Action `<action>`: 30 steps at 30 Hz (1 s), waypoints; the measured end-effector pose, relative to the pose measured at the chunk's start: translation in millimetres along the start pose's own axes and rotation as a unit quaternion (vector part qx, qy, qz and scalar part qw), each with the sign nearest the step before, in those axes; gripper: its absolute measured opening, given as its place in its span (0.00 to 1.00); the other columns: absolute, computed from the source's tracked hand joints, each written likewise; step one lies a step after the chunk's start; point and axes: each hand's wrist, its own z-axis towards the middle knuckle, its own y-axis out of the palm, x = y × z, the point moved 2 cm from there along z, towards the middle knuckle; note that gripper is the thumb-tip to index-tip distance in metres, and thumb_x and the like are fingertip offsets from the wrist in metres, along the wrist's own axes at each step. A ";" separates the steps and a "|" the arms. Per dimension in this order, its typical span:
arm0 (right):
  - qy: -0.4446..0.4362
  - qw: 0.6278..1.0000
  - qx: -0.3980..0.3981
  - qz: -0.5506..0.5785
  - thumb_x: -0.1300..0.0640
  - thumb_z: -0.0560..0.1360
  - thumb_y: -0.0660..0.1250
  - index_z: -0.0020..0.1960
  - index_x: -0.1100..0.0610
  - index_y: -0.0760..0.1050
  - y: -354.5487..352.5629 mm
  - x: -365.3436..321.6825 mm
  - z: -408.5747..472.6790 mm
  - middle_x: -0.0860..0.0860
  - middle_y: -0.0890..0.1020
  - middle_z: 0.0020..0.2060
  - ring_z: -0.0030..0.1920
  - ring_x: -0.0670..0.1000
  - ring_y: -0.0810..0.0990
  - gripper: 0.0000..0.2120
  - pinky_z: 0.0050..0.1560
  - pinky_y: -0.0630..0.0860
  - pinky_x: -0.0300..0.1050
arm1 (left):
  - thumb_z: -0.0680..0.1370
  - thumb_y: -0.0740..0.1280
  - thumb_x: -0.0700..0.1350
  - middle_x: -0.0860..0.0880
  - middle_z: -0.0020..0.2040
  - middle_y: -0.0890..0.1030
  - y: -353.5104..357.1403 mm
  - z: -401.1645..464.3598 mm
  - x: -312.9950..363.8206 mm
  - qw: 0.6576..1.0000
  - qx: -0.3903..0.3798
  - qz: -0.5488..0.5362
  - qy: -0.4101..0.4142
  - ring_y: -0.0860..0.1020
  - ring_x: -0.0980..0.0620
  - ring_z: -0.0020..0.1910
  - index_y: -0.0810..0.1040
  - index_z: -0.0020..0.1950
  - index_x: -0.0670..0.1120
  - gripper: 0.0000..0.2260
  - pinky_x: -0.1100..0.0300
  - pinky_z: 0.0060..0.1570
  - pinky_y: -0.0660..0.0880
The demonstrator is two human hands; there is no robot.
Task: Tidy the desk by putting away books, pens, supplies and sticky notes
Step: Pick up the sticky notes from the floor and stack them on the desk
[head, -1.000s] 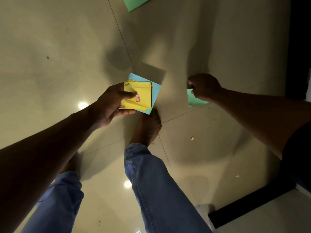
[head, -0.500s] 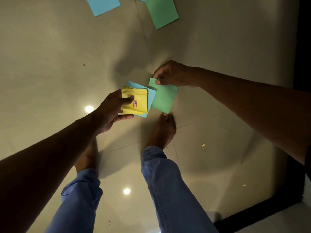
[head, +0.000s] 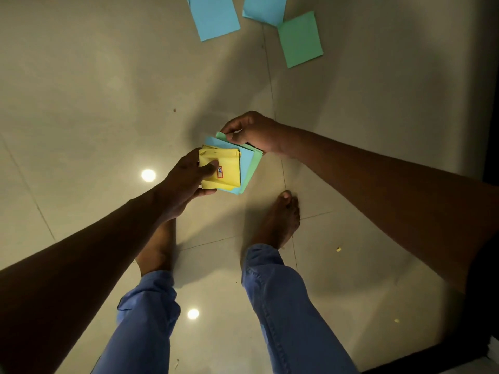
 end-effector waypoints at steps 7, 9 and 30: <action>0.009 1.000 -0.030 -0.002 0.49 0.85 0.60 0.48 0.53 0.76 16.6 -18.2 16.3 0.47 0.77 0.39 0.31 0.36 0.77 0.11 0.44 0.72 0.36 | 0.83 0.67 0.46 0.45 0.64 0.80 -2.0 5.6 4.2 0.998 0.030 0.057 0.020 0.79 0.45 0.63 0.75 0.65 0.52 0.11 0.43 0.61 0.79; 0.021 0.999 -0.038 -0.020 0.39 0.85 0.53 0.41 0.56 0.74 18.9 -25.9 15.7 0.53 0.76 0.33 0.30 0.46 0.76 0.26 0.41 0.73 0.41 | 0.82 0.67 0.47 0.45 0.64 0.80 -4.3 8.5 2.4 0.998 0.031 0.059 0.013 0.79 0.44 0.62 0.75 0.65 0.51 0.11 0.44 0.58 0.80; -0.038 0.913 0.191 -0.359 0.50 0.79 0.66 0.69 0.54 0.73 -50.0 -66.7 99.1 0.57 0.77 0.62 0.63 0.59 0.75 0.20 0.59 0.76 0.51 | 0.81 0.69 0.46 0.48 0.56 0.80 -44.6 31.6 17.5 0.993 0.096 -0.064 0.024 0.81 0.49 0.54 0.75 0.66 0.49 0.13 0.56 0.43 0.84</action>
